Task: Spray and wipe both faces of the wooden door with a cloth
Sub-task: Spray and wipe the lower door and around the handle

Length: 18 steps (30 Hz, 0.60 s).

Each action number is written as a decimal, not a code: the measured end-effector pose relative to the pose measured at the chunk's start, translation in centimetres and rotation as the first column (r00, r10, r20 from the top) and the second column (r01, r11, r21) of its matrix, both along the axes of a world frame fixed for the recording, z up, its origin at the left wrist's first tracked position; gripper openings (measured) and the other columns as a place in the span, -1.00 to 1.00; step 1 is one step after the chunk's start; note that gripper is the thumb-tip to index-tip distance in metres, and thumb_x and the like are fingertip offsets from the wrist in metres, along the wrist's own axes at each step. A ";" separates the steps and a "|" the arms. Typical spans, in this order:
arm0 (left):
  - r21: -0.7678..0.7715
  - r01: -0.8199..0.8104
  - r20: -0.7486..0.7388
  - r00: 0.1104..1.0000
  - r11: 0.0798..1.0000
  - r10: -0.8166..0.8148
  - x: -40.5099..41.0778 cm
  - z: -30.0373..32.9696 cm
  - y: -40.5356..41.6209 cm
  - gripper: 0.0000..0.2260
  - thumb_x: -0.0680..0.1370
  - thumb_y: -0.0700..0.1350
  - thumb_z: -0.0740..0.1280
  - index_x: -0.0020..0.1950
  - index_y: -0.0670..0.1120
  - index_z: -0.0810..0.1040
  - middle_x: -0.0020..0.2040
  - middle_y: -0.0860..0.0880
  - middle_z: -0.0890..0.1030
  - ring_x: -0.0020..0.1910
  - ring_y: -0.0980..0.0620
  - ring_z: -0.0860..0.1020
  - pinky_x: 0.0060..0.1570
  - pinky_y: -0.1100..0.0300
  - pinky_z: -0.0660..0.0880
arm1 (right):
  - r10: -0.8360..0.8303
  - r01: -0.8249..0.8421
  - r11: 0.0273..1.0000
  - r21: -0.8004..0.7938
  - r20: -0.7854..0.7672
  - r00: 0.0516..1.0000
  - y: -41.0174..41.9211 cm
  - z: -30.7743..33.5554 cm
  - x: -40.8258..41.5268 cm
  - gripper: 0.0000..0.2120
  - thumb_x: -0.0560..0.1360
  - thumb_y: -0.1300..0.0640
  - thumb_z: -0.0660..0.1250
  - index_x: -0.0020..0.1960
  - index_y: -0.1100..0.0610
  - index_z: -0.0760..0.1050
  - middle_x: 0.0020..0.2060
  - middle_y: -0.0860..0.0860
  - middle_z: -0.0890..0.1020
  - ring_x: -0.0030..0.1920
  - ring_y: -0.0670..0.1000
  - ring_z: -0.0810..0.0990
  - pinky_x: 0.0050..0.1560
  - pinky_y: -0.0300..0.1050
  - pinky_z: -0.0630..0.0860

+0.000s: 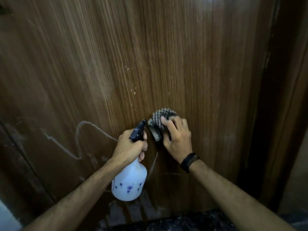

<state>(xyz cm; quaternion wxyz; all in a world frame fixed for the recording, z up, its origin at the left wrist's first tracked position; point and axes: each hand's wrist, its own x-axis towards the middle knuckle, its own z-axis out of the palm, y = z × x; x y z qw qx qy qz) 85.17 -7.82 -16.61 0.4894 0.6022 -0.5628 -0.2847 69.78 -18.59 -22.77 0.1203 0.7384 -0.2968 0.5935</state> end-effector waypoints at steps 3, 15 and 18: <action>0.009 0.009 -0.001 1.000 1.000 -0.009 0.2 -0.4 0.4 -0.84 0.47 -0.47 0.29 -0.04 -0.27 0.53 -0.27 -0.21 0.53 -0.47 -0.11 0.49 -0.41 0.10 0.44 | -0.028 0.030 0.995 0.094 -0.027 0.999 0.8 -5.1 -0.9 -0.39 0.30 0.37 0.49 0.26 0.03 0.39 0.08 -0.01 0.40 0.02 0.04 0.40 -0.17 0.01 0.53; -0.033 -0.002 -0.062 0.998 0.999 0.000 0.7 0.8 1.0 -0.83 0.53 -0.46 0.26 -0.02 -0.21 0.51 -0.32 -0.11 0.49 -0.49 -0.05 0.45 -0.44 0.11 0.43 | -0.058 0.066 0.998 -0.024 0.269 0.961 0.0 10.9 3.3 -0.72 0.49 0.23 0.35 0.20 0.13 0.50 0.01 0.06 0.51 -0.05 0.08 0.45 -0.05 -0.10 0.37; -0.107 -0.066 -0.109 0.993 0.992 0.054 1.7 2.0 1.5 -0.82 0.50 -0.46 0.26 -0.02 -0.21 0.52 -0.31 -0.11 0.52 -0.48 -0.08 0.47 -0.40 0.09 0.44 | -0.033 0.040 0.996 -0.077 0.088 0.996 0.5 8.0 3.8 -0.62 0.44 0.28 0.36 0.26 0.14 0.50 0.06 0.07 0.48 -0.03 0.07 0.40 -0.04 -0.14 0.33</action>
